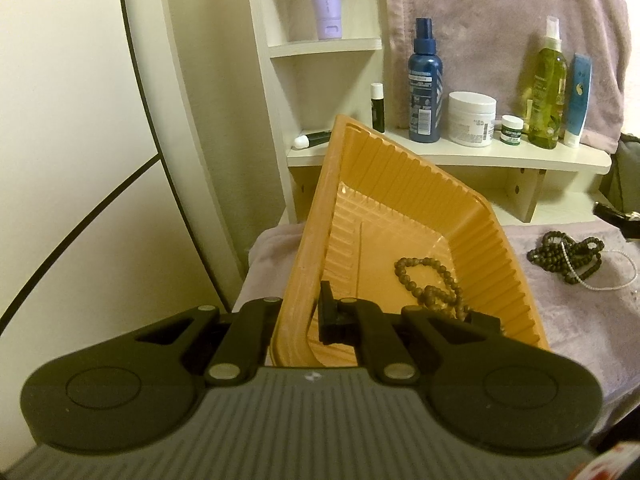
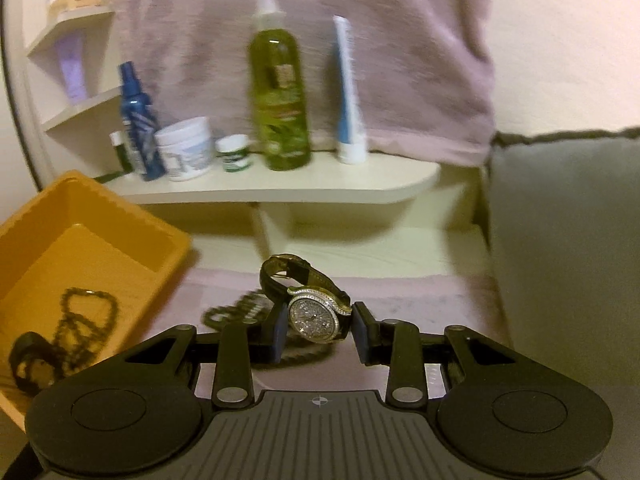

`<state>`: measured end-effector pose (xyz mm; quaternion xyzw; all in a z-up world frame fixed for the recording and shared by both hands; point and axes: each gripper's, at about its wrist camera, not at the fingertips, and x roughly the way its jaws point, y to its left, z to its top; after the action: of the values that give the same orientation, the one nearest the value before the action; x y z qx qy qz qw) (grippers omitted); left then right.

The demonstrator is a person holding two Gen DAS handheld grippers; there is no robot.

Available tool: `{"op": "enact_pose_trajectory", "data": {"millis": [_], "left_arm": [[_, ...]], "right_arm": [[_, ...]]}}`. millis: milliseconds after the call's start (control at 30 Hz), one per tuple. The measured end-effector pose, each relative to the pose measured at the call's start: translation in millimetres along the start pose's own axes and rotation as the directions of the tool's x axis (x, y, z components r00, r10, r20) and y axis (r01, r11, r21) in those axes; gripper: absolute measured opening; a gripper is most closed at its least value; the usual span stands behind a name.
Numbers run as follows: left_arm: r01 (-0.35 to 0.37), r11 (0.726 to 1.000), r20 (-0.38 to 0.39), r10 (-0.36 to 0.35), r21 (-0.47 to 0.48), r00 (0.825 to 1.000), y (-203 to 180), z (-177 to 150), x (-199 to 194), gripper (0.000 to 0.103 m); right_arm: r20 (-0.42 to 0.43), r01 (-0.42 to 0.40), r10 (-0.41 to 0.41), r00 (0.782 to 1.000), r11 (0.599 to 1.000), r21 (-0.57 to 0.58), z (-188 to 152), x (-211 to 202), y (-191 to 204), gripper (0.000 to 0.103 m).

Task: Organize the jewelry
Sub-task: 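Carry the silver watch into the tray and open the right gripper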

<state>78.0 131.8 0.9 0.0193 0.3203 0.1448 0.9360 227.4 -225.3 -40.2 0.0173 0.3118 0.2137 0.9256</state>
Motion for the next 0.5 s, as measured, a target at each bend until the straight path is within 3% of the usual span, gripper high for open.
{"op": "enact_pose_trajectory", "data": {"millis": [500], "left_arm": [[0.007, 1.000, 0.003, -0.007, -0.001, 1.000, -0.3, 1.5, -0.4, 0.005]], "right_arm": [[-0.022, -0.146, 0.144, 0.989, 0.986, -0.080, 7.9, 15.7, 75.0, 0.035]]}}
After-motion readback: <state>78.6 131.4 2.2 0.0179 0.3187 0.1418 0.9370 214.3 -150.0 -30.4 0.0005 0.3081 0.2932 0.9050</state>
